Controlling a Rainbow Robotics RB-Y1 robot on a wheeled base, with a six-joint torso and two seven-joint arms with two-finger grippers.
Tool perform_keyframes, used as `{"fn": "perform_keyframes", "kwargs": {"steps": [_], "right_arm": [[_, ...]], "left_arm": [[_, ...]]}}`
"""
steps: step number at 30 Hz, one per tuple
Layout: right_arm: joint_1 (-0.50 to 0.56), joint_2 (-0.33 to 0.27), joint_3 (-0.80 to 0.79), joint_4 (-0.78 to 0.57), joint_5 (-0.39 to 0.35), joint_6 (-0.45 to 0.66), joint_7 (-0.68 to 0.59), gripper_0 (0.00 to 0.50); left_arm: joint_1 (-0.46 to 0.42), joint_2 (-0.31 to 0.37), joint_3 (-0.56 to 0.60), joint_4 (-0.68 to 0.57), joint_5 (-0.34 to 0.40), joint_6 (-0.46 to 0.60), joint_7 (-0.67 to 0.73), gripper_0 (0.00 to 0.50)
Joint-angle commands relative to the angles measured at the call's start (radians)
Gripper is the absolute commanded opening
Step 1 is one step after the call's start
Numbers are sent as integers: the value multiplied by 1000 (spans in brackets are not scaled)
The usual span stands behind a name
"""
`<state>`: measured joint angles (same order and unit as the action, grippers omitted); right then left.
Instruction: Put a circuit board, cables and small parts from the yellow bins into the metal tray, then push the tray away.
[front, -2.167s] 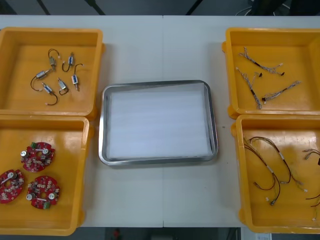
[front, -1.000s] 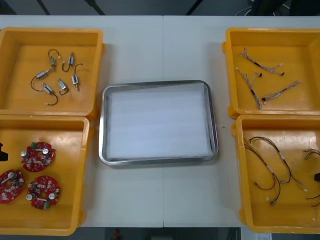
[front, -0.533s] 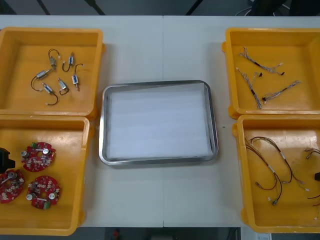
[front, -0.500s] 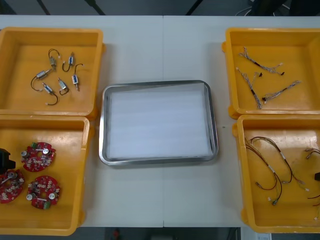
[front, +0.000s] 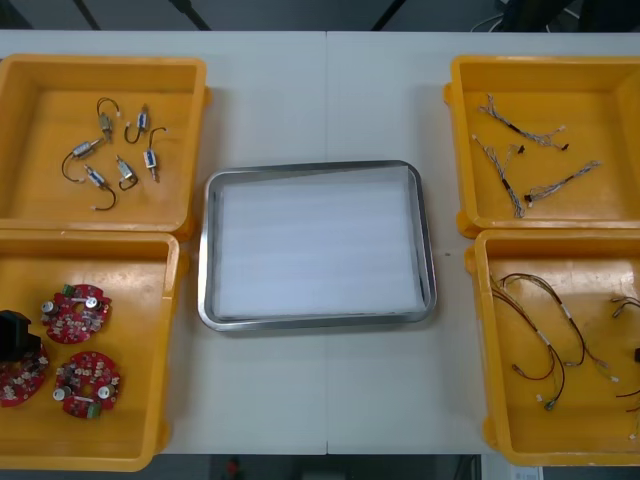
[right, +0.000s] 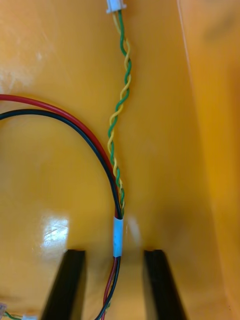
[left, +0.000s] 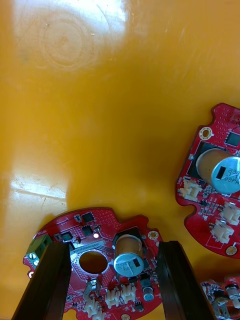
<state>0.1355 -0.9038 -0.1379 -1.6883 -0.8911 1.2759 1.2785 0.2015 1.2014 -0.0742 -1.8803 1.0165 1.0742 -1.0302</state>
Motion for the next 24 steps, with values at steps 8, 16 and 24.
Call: {"fn": "perform_keyframes", "kwargs": {"steps": [8,16,24], "right_arm": [[-17,-18,32,1,-14,-12,16,0],[-17,-17,-35,-79,-6,65,16,0],[-19,-17,-108,-163,-12,125,18,0]], "left_arm": [[38,-9,-32,1,-6,-22,-33,500],[39,-9,-35,0,-4,-26,-30,500],[41,-9,-35,1,-4,-28,-28,500]]}}
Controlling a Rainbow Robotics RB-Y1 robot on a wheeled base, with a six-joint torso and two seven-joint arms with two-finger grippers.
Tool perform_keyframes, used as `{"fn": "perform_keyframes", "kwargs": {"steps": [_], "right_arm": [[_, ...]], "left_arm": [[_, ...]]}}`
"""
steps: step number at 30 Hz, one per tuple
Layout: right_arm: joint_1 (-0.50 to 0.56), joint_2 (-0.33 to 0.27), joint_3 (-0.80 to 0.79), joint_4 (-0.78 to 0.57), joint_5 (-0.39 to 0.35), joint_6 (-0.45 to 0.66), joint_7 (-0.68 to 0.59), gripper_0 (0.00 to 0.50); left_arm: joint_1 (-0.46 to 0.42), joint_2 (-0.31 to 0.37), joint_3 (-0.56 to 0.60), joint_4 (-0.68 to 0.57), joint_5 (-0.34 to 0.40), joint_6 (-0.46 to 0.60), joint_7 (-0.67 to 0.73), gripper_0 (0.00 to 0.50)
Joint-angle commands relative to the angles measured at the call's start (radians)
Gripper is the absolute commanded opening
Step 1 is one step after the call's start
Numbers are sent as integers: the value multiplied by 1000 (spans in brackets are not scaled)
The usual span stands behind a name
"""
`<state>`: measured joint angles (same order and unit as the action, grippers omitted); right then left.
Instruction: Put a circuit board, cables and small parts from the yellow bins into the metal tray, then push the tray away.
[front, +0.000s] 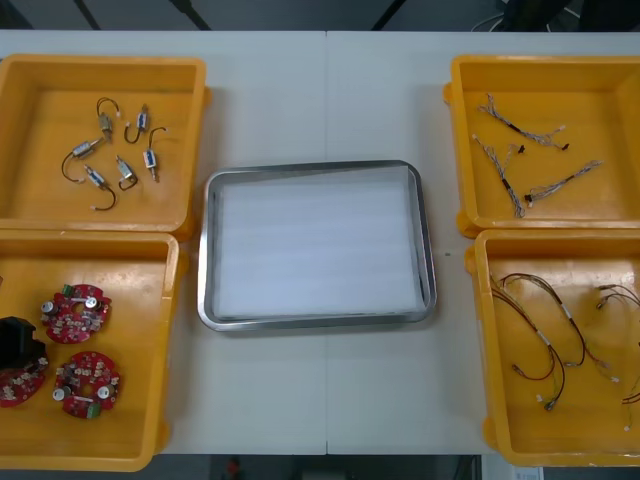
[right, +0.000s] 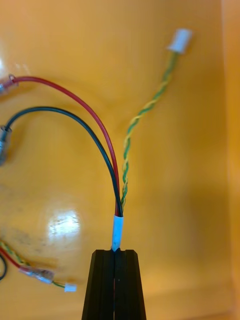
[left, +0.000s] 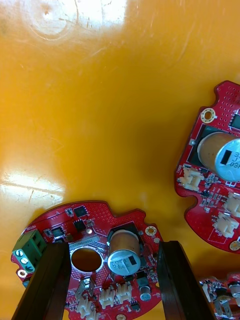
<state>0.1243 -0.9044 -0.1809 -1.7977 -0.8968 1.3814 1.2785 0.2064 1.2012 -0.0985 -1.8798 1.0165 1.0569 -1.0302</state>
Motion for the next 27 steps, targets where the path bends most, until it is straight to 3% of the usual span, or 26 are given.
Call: {"fn": "perform_keyframes", "kwargs": {"steps": [1,2,4,8,20,27], "right_arm": [[-6,-16,-74,-68,-7,28,21,0],[-6,-16,-83,-83,-7,36,22,0],[-8,-16,-100,-109,-5,54,24,0],[-8,-16,-137,-177,-7,107,28,0],[-9,-16,-178,-345,-11,220,33,0],[-95,41,-189,-405,-28,389,38,0]], "left_arm": [[36,-9,-10,1,-3,-12,-30,500],[36,-9,-10,-1,-3,-12,-30,356],[36,-9,-10,1,-3,-15,-30,119],[39,-9,-10,1,-7,-24,-30,1],[39,-9,-10,2,-22,-29,-33,0],[33,66,23,-33,-10,-23,-42,0]]}}
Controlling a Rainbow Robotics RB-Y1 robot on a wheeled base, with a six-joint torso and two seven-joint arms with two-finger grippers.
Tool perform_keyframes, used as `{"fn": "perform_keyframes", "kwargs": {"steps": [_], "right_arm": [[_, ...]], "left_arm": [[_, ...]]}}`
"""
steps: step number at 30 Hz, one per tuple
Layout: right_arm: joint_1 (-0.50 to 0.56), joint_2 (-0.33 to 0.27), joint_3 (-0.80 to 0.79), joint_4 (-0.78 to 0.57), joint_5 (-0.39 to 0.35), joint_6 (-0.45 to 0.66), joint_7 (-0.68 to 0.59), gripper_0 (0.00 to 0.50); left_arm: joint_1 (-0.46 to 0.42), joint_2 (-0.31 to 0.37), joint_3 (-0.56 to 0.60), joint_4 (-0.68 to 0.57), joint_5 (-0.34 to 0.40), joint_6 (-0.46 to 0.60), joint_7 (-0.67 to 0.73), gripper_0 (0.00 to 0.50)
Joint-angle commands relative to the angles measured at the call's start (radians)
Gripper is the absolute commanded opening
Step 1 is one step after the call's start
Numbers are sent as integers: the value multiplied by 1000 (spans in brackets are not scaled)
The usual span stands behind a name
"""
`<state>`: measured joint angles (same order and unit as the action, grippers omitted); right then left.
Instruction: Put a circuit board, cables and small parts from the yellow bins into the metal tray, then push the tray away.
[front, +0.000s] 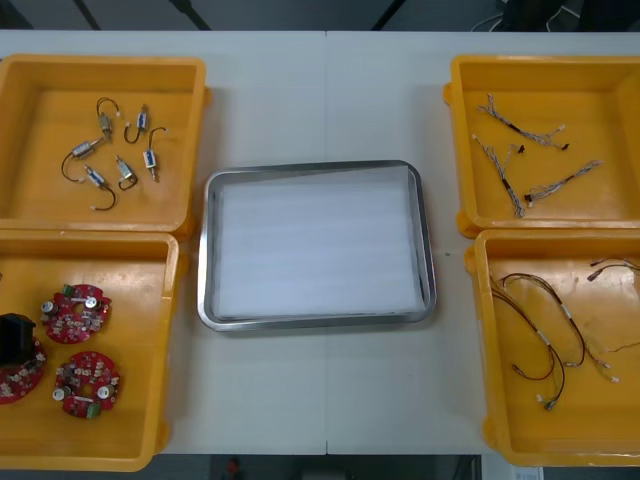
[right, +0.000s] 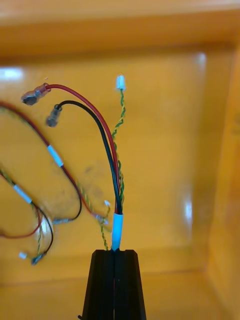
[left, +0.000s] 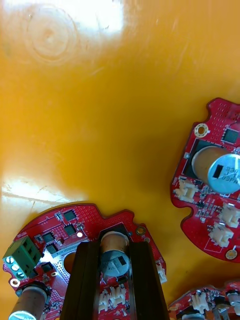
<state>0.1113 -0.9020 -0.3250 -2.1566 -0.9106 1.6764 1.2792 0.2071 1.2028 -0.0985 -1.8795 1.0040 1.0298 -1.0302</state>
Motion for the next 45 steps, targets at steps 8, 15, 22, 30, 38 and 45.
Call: {"fn": "perform_keyframes", "kwargs": {"steps": [8,15,22,30,38,45], "right_arm": [[-206,107,-52,-78,-22,243,54,0],[-305,114,0,-101,-34,243,72,0],[-357,114,57,-103,-57,243,95,0],[-364,114,69,-128,-94,243,112,0],[-364,114,73,-143,-123,243,118,0],[-364,114,75,-143,-133,243,120,0]], "left_arm": [[54,127,146,-121,48,124,-37,0],[146,204,348,-196,185,177,-40,0],[190,238,534,-219,266,269,-44,0],[150,245,553,-237,277,340,-42,0],[26,236,467,-236,277,360,12,0],[-314,178,217,-222,212,470,228,0]]}}
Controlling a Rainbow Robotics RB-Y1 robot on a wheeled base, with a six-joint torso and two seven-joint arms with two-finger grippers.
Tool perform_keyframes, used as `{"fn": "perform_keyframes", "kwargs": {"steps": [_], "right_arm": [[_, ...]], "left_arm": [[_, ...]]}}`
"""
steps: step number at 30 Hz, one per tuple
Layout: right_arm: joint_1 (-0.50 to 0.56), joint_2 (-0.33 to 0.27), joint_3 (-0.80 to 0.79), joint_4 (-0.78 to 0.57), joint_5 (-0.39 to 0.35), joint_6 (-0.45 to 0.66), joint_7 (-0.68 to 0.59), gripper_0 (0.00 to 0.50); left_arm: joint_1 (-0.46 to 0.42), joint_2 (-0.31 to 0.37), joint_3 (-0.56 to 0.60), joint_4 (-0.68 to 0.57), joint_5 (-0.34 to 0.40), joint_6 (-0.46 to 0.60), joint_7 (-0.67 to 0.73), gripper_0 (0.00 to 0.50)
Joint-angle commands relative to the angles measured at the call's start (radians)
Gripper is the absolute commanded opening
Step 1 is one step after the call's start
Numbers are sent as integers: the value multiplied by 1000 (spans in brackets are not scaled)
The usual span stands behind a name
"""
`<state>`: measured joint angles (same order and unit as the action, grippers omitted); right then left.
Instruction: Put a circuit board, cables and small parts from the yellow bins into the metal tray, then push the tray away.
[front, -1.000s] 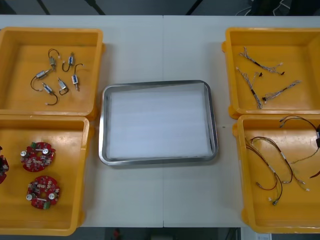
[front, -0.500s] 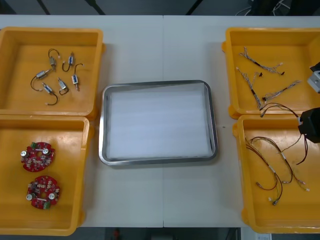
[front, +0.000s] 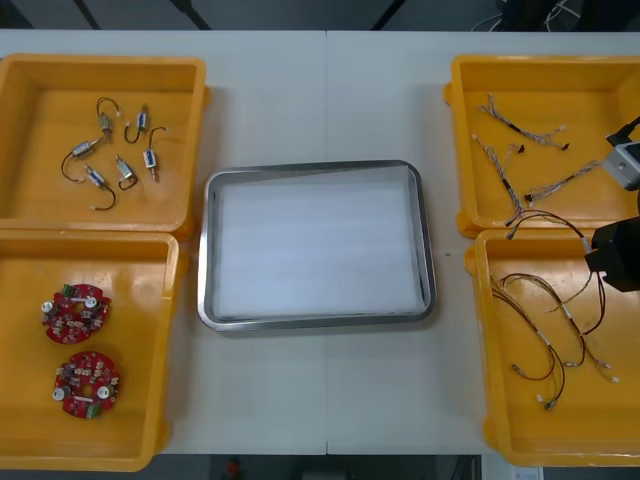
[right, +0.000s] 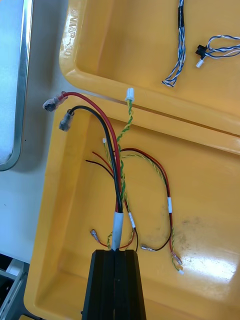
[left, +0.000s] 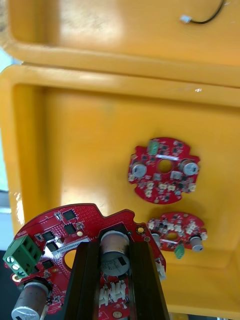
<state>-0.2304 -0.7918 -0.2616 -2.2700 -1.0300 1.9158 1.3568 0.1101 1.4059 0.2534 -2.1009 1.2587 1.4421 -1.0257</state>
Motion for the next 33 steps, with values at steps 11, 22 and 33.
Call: {"fn": "perform_keyframes", "kwargs": {"steps": [11,22,33], "right_arm": [[-23,3,12,-29,-21,4,42,0],[-23,3,12,-29,-7,4,42,0],[-23,3,10,-29,4,4,36,0]], "left_arm": [[-632,-168,-456,21,-107,239,521,0],[-854,-364,-646,38,-177,333,756,0],[-923,-602,-776,24,-317,408,969,0]]}}
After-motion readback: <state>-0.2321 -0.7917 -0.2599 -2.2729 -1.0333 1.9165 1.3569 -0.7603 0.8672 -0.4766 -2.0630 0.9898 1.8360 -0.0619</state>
